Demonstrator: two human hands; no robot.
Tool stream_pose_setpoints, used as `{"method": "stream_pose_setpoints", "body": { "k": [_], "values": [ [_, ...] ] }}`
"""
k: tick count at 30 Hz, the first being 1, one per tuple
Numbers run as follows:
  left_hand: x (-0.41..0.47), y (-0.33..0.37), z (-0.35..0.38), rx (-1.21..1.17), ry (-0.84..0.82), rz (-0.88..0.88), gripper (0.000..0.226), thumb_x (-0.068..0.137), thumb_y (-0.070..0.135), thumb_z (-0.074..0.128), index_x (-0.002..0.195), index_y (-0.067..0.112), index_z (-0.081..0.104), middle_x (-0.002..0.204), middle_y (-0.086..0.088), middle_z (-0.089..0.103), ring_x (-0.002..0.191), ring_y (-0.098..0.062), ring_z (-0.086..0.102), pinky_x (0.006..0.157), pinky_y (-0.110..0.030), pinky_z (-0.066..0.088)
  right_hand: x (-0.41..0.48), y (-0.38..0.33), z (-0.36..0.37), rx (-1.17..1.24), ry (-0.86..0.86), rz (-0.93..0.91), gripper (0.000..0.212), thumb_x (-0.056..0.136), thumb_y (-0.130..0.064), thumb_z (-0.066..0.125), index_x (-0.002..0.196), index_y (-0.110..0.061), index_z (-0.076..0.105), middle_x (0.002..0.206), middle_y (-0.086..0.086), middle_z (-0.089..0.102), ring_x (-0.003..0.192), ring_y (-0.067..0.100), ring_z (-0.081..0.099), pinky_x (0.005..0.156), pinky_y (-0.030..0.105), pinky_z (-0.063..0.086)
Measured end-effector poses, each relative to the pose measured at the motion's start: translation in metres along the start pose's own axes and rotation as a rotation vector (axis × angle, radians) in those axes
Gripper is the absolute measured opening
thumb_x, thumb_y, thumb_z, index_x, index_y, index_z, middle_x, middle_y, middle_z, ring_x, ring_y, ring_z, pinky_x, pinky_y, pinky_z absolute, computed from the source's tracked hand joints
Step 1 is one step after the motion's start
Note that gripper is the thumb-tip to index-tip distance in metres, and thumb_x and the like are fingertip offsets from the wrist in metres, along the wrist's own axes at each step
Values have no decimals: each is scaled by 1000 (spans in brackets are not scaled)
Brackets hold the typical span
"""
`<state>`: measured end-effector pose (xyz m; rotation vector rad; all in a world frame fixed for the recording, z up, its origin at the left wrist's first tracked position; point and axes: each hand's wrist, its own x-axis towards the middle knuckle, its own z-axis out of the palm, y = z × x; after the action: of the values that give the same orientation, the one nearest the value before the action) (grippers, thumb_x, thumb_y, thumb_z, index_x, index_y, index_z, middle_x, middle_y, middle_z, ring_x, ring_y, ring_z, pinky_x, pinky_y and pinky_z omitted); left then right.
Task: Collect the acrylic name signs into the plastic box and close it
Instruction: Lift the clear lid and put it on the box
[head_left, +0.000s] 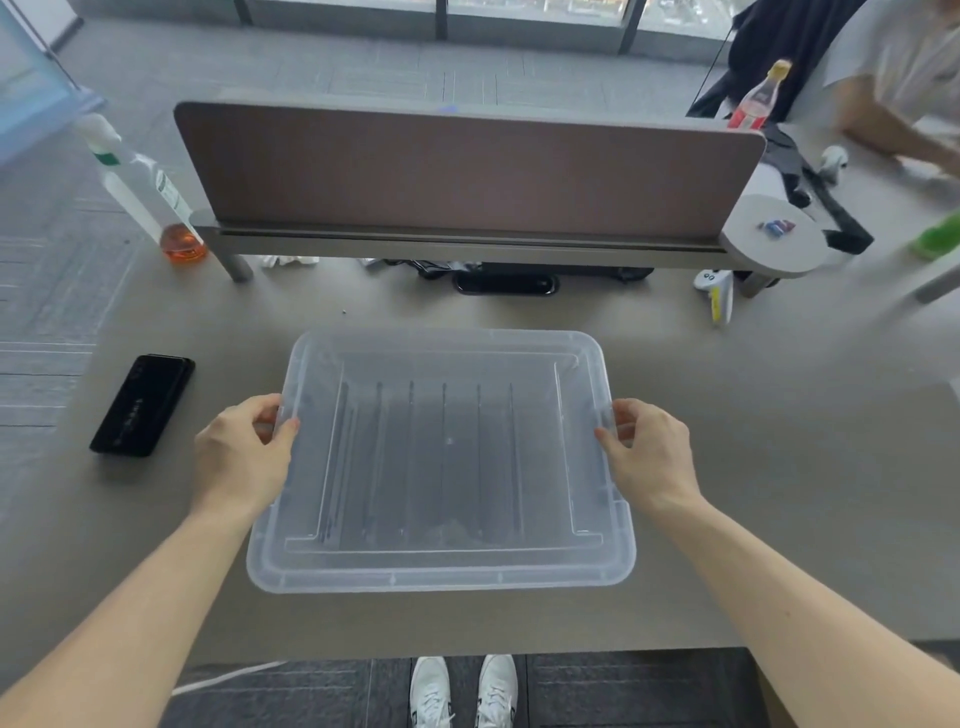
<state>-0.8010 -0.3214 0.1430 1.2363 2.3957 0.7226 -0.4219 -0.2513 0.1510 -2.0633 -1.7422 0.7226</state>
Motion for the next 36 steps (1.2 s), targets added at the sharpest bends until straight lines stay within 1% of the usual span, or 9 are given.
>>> {"method": "stream_pose_setpoints", "body": {
  "k": [9,12,15,17,19,21,27,32,36],
  "values": [
    [1,-2,3,-5,-5,16,27,95,19,69,120,11,72,107,-11,74,90,-24,65,84,-37,52,-2,4,5,28,11,-3,27,90,-18,70,116,-13,72,95,2,64,85,20,65,88,41,56],
    [0,0,4,-37,-11,-5,29,94,21,70,122,12,71,109,-9,74,93,-24,65,84,-35,49,-4,5,8,43,8,-1,35,92,-23,68,126,-15,67,103,2,64,94,22,65,94,42,54],
    [3,-5,2,-189,-142,-290,55,92,37,72,140,16,58,133,-8,65,118,-28,61,97,-42,49,-3,18,7,112,-133,257,73,89,-49,65,151,-18,40,144,6,51,130,28,53,108,40,42],
    [6,-9,-6,-503,-390,-597,60,94,50,66,141,15,58,127,-9,67,108,-27,63,91,-45,52,-4,29,7,332,-323,519,99,78,-68,66,156,-18,31,152,4,47,132,28,54,110,44,42],
    [7,-15,-14,-677,-567,-705,59,97,57,56,128,9,68,103,-15,74,90,-28,63,89,-48,51,-2,38,5,525,-464,589,82,80,-63,67,144,-14,51,128,3,70,110,27,70,102,48,51],
    [10,-21,-18,-706,-531,-713,62,97,61,49,118,7,71,77,-8,73,82,-28,62,88,-47,49,0,39,2,583,-463,535,52,91,-46,66,129,-10,64,108,3,78,96,26,76,95,49,56],
    [8,-2,-33,-637,-355,-670,45,103,50,48,106,10,70,109,-9,72,98,-26,67,83,-41,52,-7,23,-20,611,-357,444,23,99,-28,58,107,-10,70,99,9,76,88,27,72,69,35,58],
    [1,6,-34,-489,-303,-637,42,98,49,53,111,13,71,113,-9,74,104,-31,69,102,-50,52,-9,14,-21,463,-306,421,29,99,-26,54,78,-17,73,89,5,78,88,31,74,86,49,59],
    [-2,15,-25,-457,-235,-650,40,99,38,51,110,5,69,105,-11,73,97,-32,69,89,-45,57,-9,17,-13,321,-291,379,35,89,-37,50,78,-17,77,86,8,78,90,39,72,88,51,58]
  ]
}}
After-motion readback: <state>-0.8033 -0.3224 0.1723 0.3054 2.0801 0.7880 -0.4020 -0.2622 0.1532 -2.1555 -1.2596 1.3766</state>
